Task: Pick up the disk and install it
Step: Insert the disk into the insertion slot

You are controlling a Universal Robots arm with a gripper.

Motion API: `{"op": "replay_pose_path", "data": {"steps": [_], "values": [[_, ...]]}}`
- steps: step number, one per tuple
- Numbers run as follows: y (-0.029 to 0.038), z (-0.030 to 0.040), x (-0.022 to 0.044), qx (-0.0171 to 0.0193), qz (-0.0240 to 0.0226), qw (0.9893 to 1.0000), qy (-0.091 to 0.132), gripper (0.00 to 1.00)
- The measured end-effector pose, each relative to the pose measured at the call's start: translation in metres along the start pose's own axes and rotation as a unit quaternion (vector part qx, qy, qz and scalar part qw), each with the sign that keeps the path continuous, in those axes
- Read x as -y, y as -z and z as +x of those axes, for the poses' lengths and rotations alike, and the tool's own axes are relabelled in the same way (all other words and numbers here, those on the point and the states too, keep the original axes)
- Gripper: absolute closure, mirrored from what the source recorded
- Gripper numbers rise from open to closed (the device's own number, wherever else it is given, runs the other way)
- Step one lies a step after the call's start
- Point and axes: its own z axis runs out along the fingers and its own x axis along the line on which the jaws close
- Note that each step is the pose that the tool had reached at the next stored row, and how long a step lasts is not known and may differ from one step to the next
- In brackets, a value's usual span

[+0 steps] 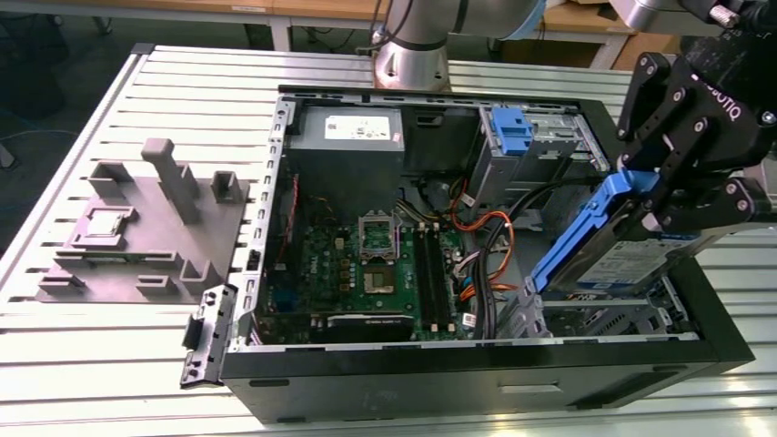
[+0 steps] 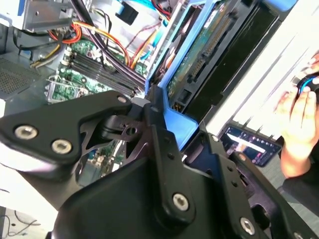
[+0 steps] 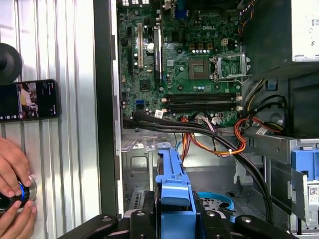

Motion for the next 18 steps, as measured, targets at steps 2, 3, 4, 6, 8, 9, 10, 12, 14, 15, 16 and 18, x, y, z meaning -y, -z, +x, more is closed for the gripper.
{"op": "replay_pose_path", "data": {"steps": [2, 3, 4, 6, 8, 9, 10, 12, 14, 15, 16, 18], "values": [[0.0023, -0.0001, 0.0001, -0.0002, 0.0000, 1.0000, 0.000, 0.63], [0.0029, -0.0001, 0.0001, -0.0002, 0.0000, 1.0000, 0.000, 0.63], [0.0028, -0.0001, 0.0001, -0.0001, 0.0000, 1.0000, 0.000, 0.63], [0.0029, -0.0001, 0.0001, -0.0001, 0.0001, 1.0000, 0.000, 0.63], [0.0030, -0.0001, 0.0001, -0.0002, 0.0016, 1.0000, 0.000, 0.63], [0.0030, -0.0001, 0.0001, -0.0001, 0.0031, 1.0000, 0.000, 0.63], [0.0030, -0.0001, 0.0000, 0.0000, 0.0047, 1.0000, 0.000, 0.63], [0.0029, -0.0001, -0.0002, 0.0002, 0.0089, 1.0000, 0.000, 0.63], [0.0029, -0.0001, -0.0005, 0.0004, 0.0128, 0.9999, 0.000, 0.63], [0.0029, -0.0001, -0.0004, 0.0005, 0.0134, 0.9999, 0.001, 0.63], [0.0029, -0.0001, -0.0004, 0.0005, 0.0134, 0.9999, 0.001, 0.63], [0.0029, -0.0001, -0.0005, 0.0005, 0.0138, 0.9999, 0.001, 0.63]]}}
